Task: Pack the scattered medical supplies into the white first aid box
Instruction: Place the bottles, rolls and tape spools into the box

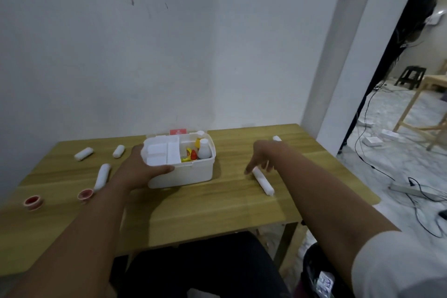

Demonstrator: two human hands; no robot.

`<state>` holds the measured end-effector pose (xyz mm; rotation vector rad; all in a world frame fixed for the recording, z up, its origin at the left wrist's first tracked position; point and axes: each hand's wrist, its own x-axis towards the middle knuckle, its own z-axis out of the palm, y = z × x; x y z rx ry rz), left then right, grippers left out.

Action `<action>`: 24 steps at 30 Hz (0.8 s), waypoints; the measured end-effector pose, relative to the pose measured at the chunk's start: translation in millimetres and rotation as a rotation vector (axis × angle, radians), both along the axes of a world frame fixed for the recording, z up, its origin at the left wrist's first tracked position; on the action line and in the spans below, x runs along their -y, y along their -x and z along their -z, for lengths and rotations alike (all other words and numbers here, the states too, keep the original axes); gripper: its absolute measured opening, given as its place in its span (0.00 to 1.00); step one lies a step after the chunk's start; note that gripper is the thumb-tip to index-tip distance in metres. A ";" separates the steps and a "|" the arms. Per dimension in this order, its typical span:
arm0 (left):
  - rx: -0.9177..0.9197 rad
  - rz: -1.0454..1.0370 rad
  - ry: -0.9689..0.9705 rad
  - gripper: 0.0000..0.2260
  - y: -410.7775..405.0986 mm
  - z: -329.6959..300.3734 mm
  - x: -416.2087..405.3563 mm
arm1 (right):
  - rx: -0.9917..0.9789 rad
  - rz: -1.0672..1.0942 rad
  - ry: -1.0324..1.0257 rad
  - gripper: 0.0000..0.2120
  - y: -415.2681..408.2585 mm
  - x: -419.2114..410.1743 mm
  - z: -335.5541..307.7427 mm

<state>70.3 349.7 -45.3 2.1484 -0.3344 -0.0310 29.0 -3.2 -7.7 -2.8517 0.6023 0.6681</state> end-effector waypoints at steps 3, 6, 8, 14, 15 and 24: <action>-0.002 0.019 0.012 0.33 0.0 -2.2 3.8 | -0.063 0.052 -0.016 0.30 8.4 13.0 21.0; 0.005 0.042 0.007 0.29 -3.2 -2.7 9.8 | 0.053 0.097 -0.011 0.18 2.5 24.9 30.2; 0.023 0.044 0.009 0.30 -7.3 0.1 11.9 | 0.211 0.083 0.093 0.14 -4.2 34.9 35.0; 0.027 0.082 -0.006 0.29 -18.6 7.2 11.9 | 0.549 0.146 0.063 0.15 -17.8 60.6 31.5; 0.027 0.092 -0.010 0.28 -19.0 7.9 11.6 | 0.580 0.161 0.074 0.14 -21.8 63.4 32.0; -0.021 0.075 -0.060 0.51 -25.6 14.2 4.1 | 0.528 0.336 0.150 0.21 -39.5 77.6 46.1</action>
